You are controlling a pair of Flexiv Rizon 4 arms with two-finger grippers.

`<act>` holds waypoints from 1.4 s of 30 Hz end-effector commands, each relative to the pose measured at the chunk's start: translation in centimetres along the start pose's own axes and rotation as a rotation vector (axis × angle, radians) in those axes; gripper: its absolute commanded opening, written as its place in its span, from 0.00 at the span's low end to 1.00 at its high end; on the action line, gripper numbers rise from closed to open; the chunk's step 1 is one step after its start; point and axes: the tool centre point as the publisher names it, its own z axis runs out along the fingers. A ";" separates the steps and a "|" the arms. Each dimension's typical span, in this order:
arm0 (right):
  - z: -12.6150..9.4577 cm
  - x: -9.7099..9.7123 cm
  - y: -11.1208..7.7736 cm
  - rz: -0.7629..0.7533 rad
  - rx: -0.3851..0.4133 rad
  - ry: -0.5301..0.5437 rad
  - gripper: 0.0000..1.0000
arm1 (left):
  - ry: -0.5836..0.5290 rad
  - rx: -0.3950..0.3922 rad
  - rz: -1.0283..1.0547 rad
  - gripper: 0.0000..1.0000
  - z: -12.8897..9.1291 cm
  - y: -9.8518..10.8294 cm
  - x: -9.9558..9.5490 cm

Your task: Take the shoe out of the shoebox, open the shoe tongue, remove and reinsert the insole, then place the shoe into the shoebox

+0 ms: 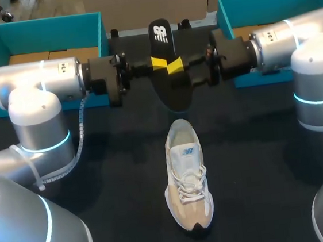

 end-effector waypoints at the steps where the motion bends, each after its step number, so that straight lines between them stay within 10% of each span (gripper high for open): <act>1: 0.1 0.1 -0.2 0.003 -0.004 -0.007 0.56 | -0.001 -0.003 0.005 0.00 0.0 -0.2 0.1; 42: -0.1 -0.1 -0.5 0.030 -0.011 -0.020 0.23 | -0.021 0.009 0.026 0.00 0.2 -1.0 -0.3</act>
